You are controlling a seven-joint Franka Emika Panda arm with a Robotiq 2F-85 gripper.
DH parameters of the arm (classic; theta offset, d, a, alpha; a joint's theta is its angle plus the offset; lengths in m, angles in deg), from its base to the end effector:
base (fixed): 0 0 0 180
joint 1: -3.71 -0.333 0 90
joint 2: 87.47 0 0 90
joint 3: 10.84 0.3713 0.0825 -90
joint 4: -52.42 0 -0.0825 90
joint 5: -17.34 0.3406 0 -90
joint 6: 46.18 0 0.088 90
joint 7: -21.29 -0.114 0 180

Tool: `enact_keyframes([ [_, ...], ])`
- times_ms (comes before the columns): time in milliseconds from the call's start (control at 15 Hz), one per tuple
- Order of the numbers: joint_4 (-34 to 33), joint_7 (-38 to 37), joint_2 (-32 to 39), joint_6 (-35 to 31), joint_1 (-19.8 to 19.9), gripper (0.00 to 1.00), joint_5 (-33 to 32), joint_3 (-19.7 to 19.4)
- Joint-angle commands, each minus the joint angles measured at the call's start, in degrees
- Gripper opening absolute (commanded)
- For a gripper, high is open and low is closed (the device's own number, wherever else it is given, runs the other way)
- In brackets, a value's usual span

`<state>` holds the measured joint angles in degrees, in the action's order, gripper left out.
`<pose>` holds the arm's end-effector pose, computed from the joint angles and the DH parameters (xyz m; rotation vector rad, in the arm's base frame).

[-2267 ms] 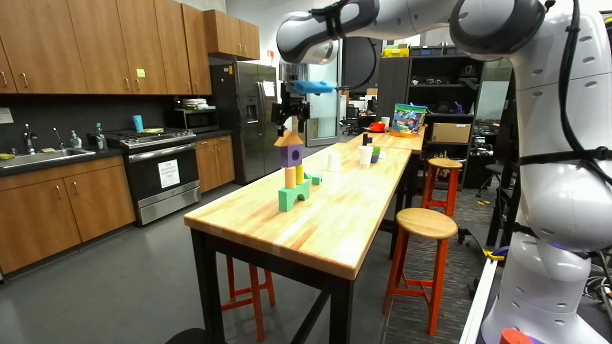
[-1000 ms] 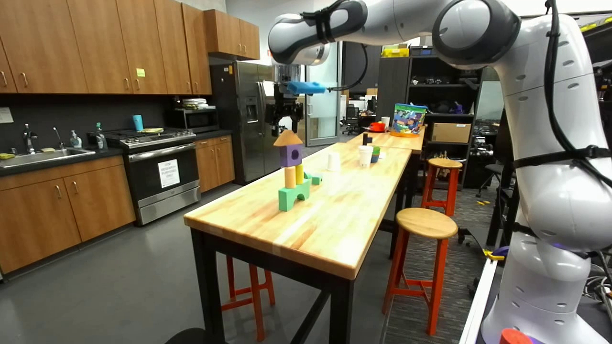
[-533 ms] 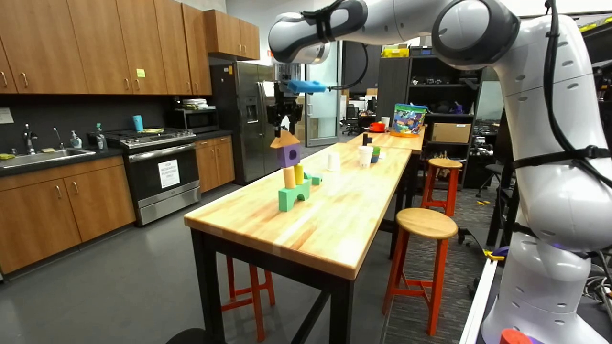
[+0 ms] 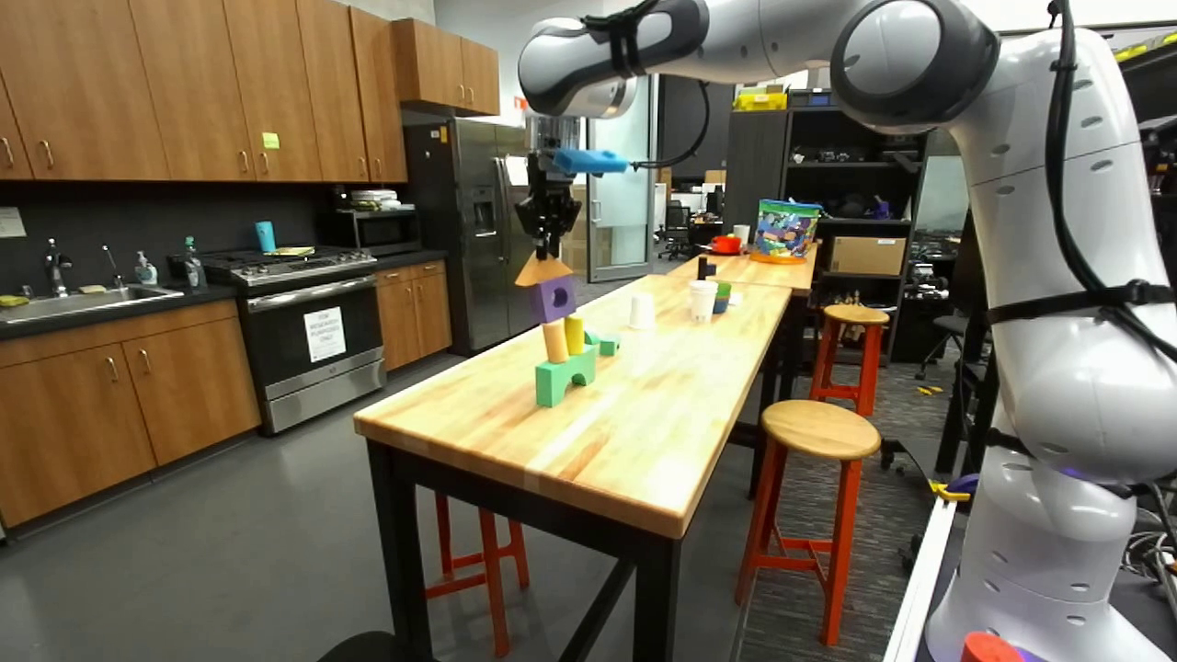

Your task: Remove the orange block from the pile and put it on the table

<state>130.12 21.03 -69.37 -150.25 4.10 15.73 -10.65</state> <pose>0.6444 -0.0051 0.6078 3.1069 -0.0053 0.2246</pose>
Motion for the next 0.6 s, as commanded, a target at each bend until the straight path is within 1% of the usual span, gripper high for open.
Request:
enact_keyframes([
  [0, -1.59, 1.06, 0.58, 1.35, 0.34, 0.05, 0.93, -0.1],
  [533, -1.83, 1.14, 0.57, 1.36, 0.43, 0.03, 0.91, -0.19],
])
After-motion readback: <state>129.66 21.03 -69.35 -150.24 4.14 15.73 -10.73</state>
